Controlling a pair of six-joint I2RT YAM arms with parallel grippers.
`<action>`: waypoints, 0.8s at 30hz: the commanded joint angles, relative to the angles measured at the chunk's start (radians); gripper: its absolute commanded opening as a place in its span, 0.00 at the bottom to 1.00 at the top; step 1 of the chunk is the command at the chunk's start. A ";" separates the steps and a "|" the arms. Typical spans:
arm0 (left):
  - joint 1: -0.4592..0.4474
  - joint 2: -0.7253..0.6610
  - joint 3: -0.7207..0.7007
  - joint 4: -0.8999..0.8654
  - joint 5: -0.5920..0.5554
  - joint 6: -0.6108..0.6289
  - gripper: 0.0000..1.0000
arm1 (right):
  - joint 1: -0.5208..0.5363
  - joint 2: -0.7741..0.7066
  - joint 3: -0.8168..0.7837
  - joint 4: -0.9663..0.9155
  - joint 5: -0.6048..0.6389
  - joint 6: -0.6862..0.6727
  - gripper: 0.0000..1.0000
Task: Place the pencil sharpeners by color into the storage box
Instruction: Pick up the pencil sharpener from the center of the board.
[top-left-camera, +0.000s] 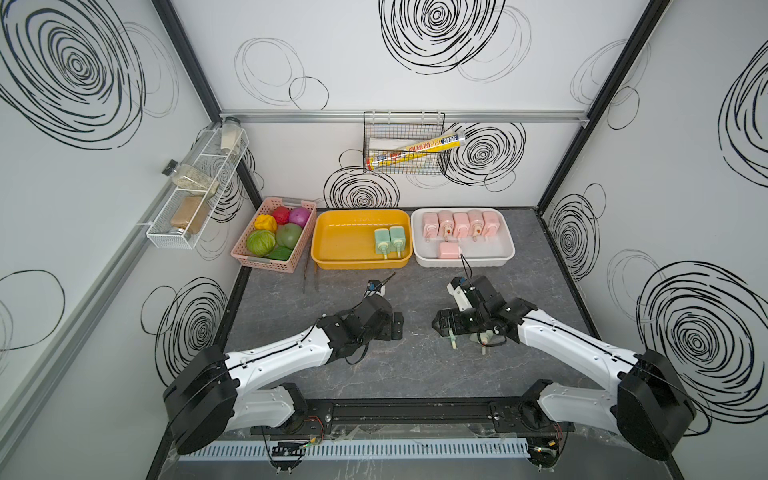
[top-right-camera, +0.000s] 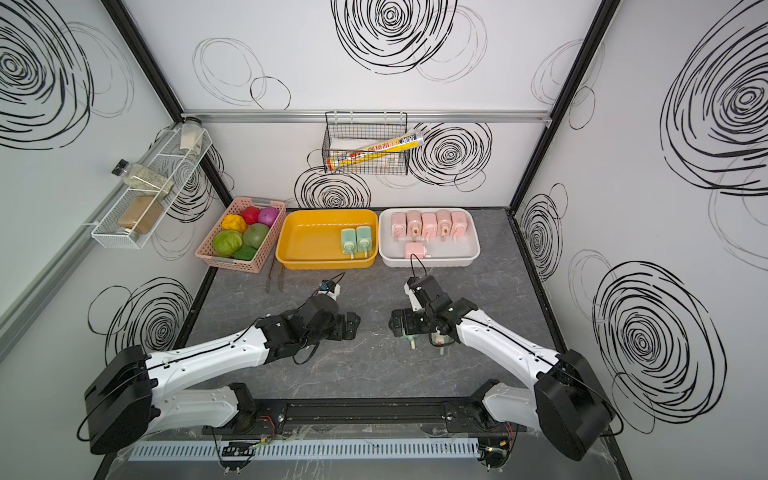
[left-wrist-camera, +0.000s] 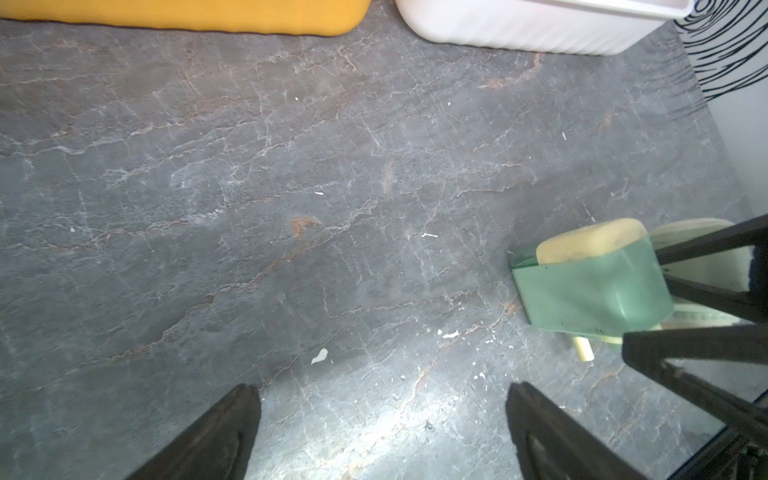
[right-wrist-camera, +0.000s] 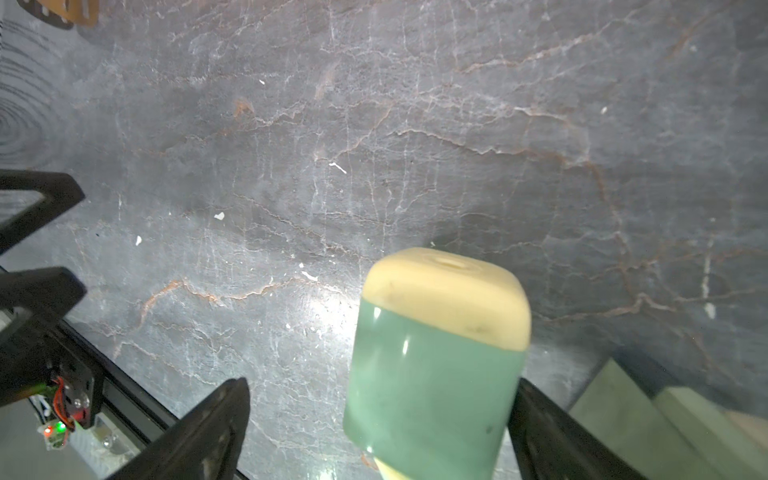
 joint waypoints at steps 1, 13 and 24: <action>-0.027 0.019 0.012 0.041 0.016 0.036 0.99 | 0.026 -0.030 -0.033 0.076 -0.053 0.113 1.00; -0.139 0.020 0.002 0.122 -0.010 0.080 0.99 | 0.050 -0.100 -0.024 -0.015 0.020 0.141 1.00; -0.327 0.135 0.092 0.204 -0.092 0.175 0.99 | -0.098 -0.277 -0.004 0.013 0.312 0.078 1.00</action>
